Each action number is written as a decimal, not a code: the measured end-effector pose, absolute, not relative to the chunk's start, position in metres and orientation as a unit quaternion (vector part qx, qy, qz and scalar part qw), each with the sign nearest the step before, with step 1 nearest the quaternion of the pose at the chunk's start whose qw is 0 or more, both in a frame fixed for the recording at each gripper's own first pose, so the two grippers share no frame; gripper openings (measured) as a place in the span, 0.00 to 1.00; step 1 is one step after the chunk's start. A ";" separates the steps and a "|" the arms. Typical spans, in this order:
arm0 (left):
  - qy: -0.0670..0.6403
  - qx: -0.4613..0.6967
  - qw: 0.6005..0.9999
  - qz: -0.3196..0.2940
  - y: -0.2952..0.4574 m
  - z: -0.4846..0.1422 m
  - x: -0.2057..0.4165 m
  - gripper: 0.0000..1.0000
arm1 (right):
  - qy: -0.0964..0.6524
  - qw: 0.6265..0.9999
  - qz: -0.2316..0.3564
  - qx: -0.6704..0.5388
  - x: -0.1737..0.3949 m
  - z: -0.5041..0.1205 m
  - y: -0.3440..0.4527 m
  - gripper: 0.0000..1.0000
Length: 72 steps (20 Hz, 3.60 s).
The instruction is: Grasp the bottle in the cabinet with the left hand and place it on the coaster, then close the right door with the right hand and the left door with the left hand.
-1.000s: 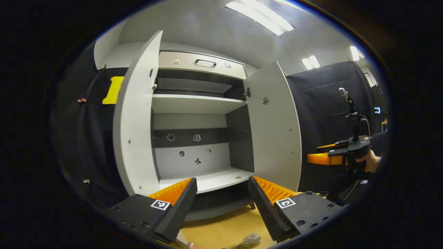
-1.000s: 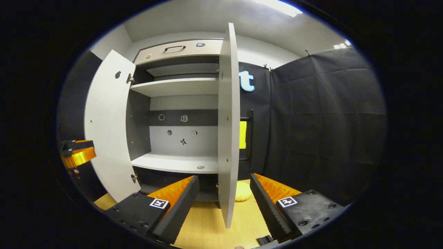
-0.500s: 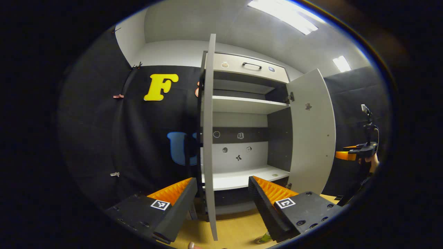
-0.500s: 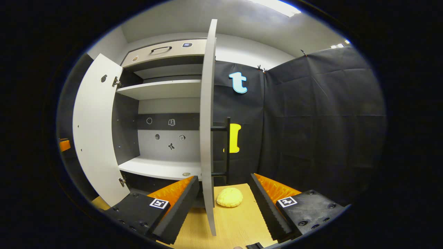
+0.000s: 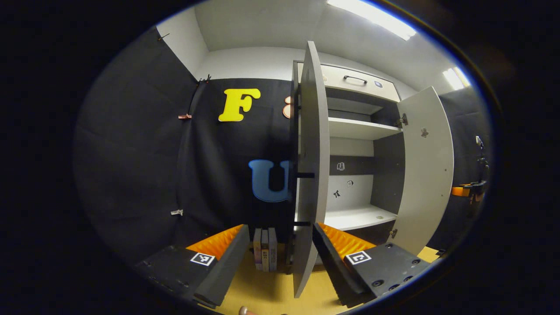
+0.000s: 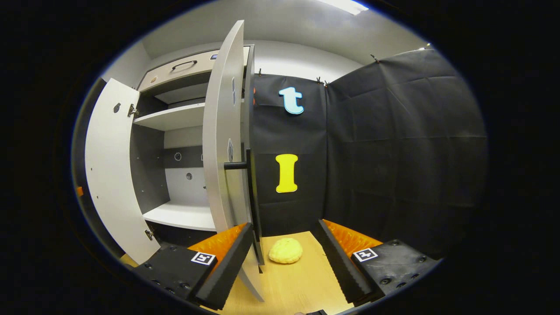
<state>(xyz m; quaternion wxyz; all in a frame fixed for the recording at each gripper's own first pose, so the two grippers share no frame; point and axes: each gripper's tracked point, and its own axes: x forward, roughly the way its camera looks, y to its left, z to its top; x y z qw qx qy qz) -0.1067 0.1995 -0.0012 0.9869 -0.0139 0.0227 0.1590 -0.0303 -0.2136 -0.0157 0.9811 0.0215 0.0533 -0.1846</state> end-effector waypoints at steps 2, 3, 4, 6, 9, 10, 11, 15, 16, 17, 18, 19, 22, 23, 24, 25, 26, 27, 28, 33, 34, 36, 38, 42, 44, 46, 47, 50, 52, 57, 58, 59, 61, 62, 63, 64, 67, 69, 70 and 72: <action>0.023 -0.015 0.987 0.161 0.202 -0.003 -0.106 0.93 | 0.062 0.984 -0.168 0.021 -0.021 -0.023 -0.205 0.98; 0.025 -0.012 0.987 0.161 0.202 -0.004 -0.106 0.93 | 0.063 0.984 -0.168 0.016 -0.022 -0.022 -0.204 0.98; 0.026 -0.009 0.986 0.162 0.202 -0.004 -0.106 0.93 | 0.062 0.984 -0.166 0.016 -0.019 -0.023 -0.205 0.95; 0.028 -0.002 0.987 0.161 0.199 -0.004 -0.104 0.93 | 0.062 0.985 -0.160 0.022 -0.017 -0.024 -0.199 0.95; 0.028 0.007 0.987 0.159 0.196 -0.003 -0.105 0.93 | 0.060 0.988 -0.143 0.015 -0.014 -0.024 -0.183 1.00; 0.027 0.007 0.987 0.158 0.196 -0.001 -0.105 0.93 | 0.060 0.989 -0.135 0.016 -0.012 -0.024 -0.176 1.00; 0.027 0.006 0.987 0.158 0.196 -0.001 -0.106 0.93 | 0.061 0.990 -0.122 0.018 -0.009 -0.025 -0.166 0.95; 0.026 0.009 0.985 0.172 0.204 0.000 -0.112 0.93 | 0.065 0.995 -0.068 0.026 0.015 -0.028 -0.120 0.95; 0.025 0.009 0.984 0.174 0.206 0.000 -0.118 0.93 | 0.066 0.996 -0.058 0.028 0.016 -0.030 -0.118 0.95; 0.025 0.010 0.984 0.177 0.210 -0.001 -0.123 0.93 | 0.067 0.996 -0.048 0.032 0.021 -0.031 -0.109 0.96; 0.026 0.011 0.984 0.179 0.213 -0.001 -0.127 0.93 | 0.067 0.996 -0.038 0.039 0.028 -0.031 -0.095 0.95; 0.026 0.014 0.983 0.181 0.215 0.000 -0.130 0.93 | 0.064 0.996 -0.026 0.047 0.033 -0.029 -0.084 0.96; 0.028 0.018 0.983 0.183 0.218 -0.001 -0.133 0.93 | 0.061 0.996 0.003 0.061 0.043 -0.028 -0.060 0.96; 0.029 0.018 0.982 0.183 0.219 -0.001 -0.134 0.93 | 0.062 0.996 0.010 0.060 0.045 -0.029 -0.053 0.96; 0.029 0.017 0.982 0.184 0.221 -0.001 -0.135 0.93 | 0.065 0.996 0.014 0.055 0.046 -0.030 -0.047 0.96; 0.030 0.016 0.982 0.183 0.222 -0.001 -0.135 0.93 | 0.069 0.996 0.015 0.049 0.046 -0.033 -0.044 0.96; 0.032 0.016 0.982 0.184 0.223 -0.001 -0.135 0.93 | 0.071 0.996 0.013 0.042 0.045 -0.034 -0.044 0.96; 0.032 0.016 0.982 0.184 0.226 -0.002 -0.135 0.93 | 0.071 0.997 0.010 0.038 0.044 -0.033 -0.045 0.96; 0.033 0.017 0.982 0.187 0.230 -0.002 -0.136 0.93 | 0.071 0.997 0.008 0.039 0.041 -0.032 -0.045 0.96; 0.028 0.006 0.979 0.202 0.252 -0.004 -0.139 0.93 | 0.072 0.997 -0.009 0.039 0.031 -0.034 -0.056 0.96; 0.028 0.004 0.978 0.208 0.258 -0.005 -0.139 0.93 | 0.072 0.996 -0.008 0.044 0.031 -0.034 -0.055 0.96; 0.029 0.000 0.977 0.213 0.265 -0.005 -0.141 0.93 | 0.065 0.997 -0.001 0.052 0.036 -0.030 -0.049 0.96; 0.033 0.004 0.976 0.217 0.270 -0.006 -0.141 0.93 | 0.064 0.997 0.001 0.048 0.041 -0.031 -0.046 0.96; 0.038 0.000 0.977 0.209 0.270 -0.010 -0.135 0.93 | 0.068 0.997 0.018 0.041 0.051 -0.032 -0.031 0.96; 0.039 -0.004 0.979 0.202 0.267 -0.011 -0.130 0.93 | 0.069 0.997 0.016 0.035 0.053 -0.033 -0.029 0.96; 0.041 0.000 0.979 0.198 0.267 -0.012 -0.129 0.93 | 0.068 0.997 0.018 0.038 0.054 -0.033 -0.025 0.98; 0.043 0.005 0.980 0.195 0.265 -0.012 -0.127 0.93 | 0.068 0.997 0.025 0.040 0.055 -0.033 -0.022 0.98; 0.047 0.013 0.981 0.186 0.262 -0.016 -0.118 0.93 | 0.072 0.995 0.046 0.043 0.060 -0.037 -0.008 0.98; 0.049 0.008 0.983 0.177 0.258 -0.019 -0.109 0.93 | 0.069 0.996 0.044 0.044 0.068 -0.035 -0.002 0.98; 0.043 -0.006 0.989 0.143 0.240 -0.022 -0.080 0.93 | 0.076 0.996 0.008 0.053 0.051 -0.039 -0.034 0.98; 0.041 -0.006 0.990 0.134 0.236 -0.022 -0.074 0.93 | 0.075 0.996 0.001 0.057 0.048 -0.038 -0.039 0.98; 0.041 -0.005 0.991 0.129 0.232 -0.024 -0.068 0.93 | 0.074 0.995 -0.005 0.060 0.044 -0.037 -0.044 0.98; 0.042 -0.001 0.991 0.124 0.228 -0.025 -0.060 0.93 | 0.070 0.996 -0.014 0.061 0.039 -0.034 -0.052 0.98; 0.042 -0.002 0.992 0.120 0.226 -0.025 -0.055 0.93 | 0.068 0.996 -0.016 0.061 0.038 -0.032 -0.054 0.98; 0.039 -0.006 0.993 0.112 0.221 -0.026 -0.051 0.93 | 0.068 0.996 -0.018 0.059 0.036 -0.032 -0.057 0.98; 0.038 -0.009 0.993 0.108 0.216 -0.025 -0.049 0.93 | 0.068 0.996 -0.021 0.057 0.034 -0.031 -0.060 0.98; 0.038 -0.007 0.994 0.102 0.216 -0.027 -0.048 0.90 | 0.076 0.996 -0.026 0.048 0.031 -0.036 -0.068 0.98; 0.039 -0.014 0.994 0.098 0.214 -0.027 -0.045 0.90 | 0.081 0.995 -0.027 0.045 0.031 -0.039 -0.071 0.98; 0.039 -0.013 0.995 0.096 0.213 -0.028 -0.044 0.88 | 0.082 0.995 -0.027 0.045 0.031 -0.040 -0.072 0.98; 0.039 -0.008 0.995 0.089 0.206 -0.025 -0.041 0.90 | 0.083 0.995 -0.025 0.044 0.031 -0.040 -0.073 0.98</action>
